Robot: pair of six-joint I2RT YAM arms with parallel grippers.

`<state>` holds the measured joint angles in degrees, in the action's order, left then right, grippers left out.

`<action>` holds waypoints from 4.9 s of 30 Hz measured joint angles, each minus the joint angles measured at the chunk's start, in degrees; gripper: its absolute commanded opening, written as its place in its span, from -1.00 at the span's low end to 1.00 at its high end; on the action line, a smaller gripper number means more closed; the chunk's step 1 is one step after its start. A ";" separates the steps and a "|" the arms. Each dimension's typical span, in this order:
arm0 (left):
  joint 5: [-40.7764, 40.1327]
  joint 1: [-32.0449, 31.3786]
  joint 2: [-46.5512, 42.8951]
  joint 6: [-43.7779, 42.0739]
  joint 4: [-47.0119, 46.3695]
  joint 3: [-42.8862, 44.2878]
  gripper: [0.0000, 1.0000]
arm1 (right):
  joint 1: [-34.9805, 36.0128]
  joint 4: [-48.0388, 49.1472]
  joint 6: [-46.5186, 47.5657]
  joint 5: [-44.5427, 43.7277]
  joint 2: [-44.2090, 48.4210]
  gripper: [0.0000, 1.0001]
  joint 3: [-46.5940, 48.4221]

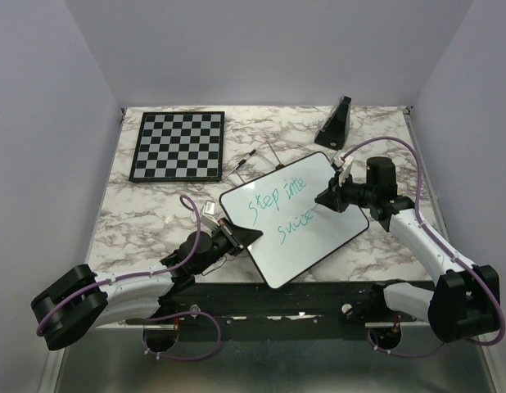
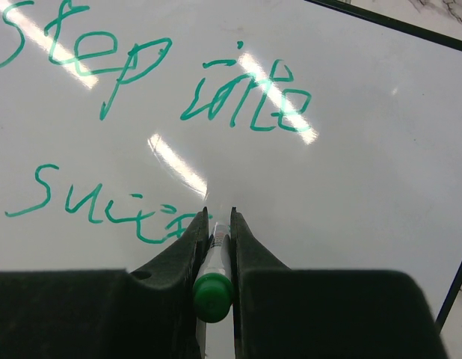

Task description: Write a sentence on the whiteboard

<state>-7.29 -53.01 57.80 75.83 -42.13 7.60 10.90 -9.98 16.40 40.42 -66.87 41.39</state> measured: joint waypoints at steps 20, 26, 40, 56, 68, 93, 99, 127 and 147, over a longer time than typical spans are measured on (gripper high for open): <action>0.00 0.00 -0.04 0.37 0.31 0.00 -1.00 | -0.04 -5.38 3.30 0.17 -0.20 -0.99 0.98; 0.00 0.00 -0.17 0.39 0.52 0.00 -1.00 | -0.09 -7.41 4.28 -0.52 -0.20 -0.99 1.55; 0.00 0.00 -0.17 0.28 0.44 0.00 -1.00 | -0.11 -13.75 6.12 4.87 -0.15 -0.99 2.60; -0.02 0.00 -1.53 -0.87 1.11 -0.02 -1.00 | -3.04 -3.32 -5.22 -8.26 0.63 -0.99 2.56; -0.07 0.00 -1.51 -0.79 1.11 -0.02 -1.00 | -3.10 0.46 -10.08 -9.25 -1.20 -0.99 0.96; -0.07 0.00 -1.49 -0.52 1.18 -0.02 -1.00 | -3.15 1.07 -14.03 -4.66 -2.62 -0.99 0.96; -0.07 0.00 -1.49 -0.50 1.22 -0.02 -1.00 | -3.15 0.24 -13.60 -3.72 -2.78 -0.99 0.98; -0.15 0.00 -1.66 0.44 1.79 -0.02 -1.00 | -3.15 -7.43 -8.74 -7.93 -1.95 -0.99 2.40; -0.17 0.00 -2.14 -1.09 1.55 -0.02 -1.00 | -8.09 -3.96 -17.68 -0.39 8.11 -0.99 8.00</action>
<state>-7.46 -53.01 55.66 74.74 -40.58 7.57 2.81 -13.93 -1.28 40.03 -58.76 49.39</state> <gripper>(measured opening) 0.102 0.192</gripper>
